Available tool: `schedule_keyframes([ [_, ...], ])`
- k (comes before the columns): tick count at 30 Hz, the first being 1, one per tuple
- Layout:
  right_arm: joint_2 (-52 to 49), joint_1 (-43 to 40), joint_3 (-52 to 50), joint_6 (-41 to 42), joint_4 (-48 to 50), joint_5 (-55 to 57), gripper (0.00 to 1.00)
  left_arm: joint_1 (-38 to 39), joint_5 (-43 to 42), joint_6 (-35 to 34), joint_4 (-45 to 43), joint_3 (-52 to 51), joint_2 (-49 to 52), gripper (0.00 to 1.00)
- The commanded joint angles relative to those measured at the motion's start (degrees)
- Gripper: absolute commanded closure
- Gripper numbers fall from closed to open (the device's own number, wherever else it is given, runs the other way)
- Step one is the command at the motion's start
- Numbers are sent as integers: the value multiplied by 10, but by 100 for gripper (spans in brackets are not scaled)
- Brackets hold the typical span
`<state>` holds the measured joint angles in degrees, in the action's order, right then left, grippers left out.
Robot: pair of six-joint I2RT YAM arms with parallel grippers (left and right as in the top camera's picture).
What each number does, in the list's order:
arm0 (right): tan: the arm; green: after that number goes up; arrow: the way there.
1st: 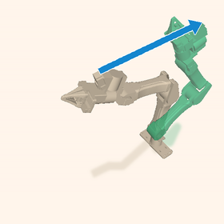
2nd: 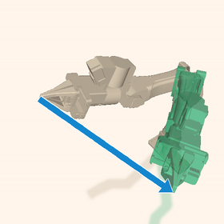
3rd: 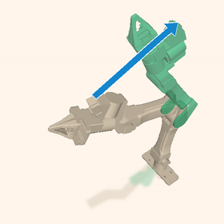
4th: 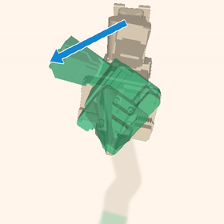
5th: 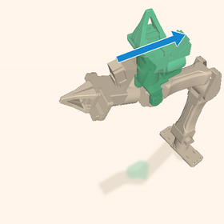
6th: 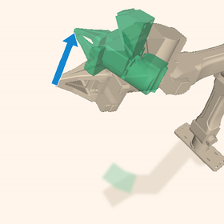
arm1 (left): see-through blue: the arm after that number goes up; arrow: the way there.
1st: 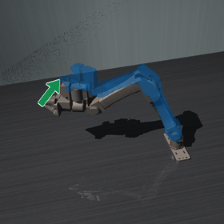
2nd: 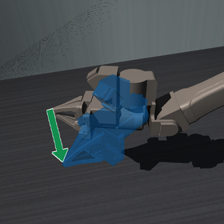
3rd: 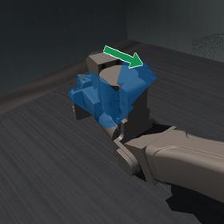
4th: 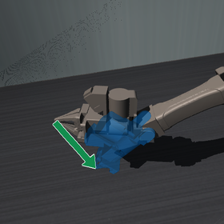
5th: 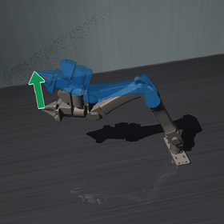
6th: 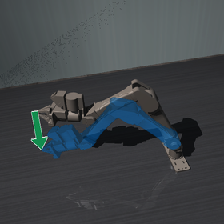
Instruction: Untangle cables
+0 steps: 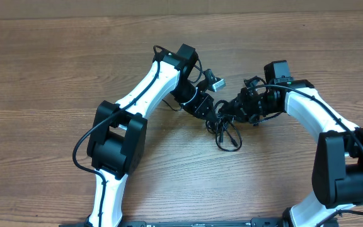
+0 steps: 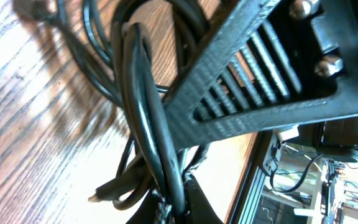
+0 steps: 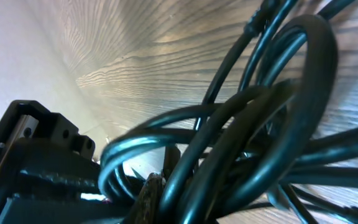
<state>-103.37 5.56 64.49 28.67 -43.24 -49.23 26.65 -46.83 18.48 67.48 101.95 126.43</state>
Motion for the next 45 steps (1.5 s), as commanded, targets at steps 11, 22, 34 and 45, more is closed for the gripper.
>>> schedule_keyframes([
  [11, 16, -34, 4, -21, -26, 155, 96, -23, 116, 6, 10, -3, 7, 96],
  [22, 16, -34, -6, -19, -26, 254, 96, -23, 116, 6, 10, -3, 7, 96],
  [34, 16, -34, -12, -17, -25, 300, 96, -23, 116, 6, 10, -3, 7, 96],
  [45, 15, -34, -16, -17, -23, 304, 96, -23, 116, 6, 8, -3, 7, 96],
])
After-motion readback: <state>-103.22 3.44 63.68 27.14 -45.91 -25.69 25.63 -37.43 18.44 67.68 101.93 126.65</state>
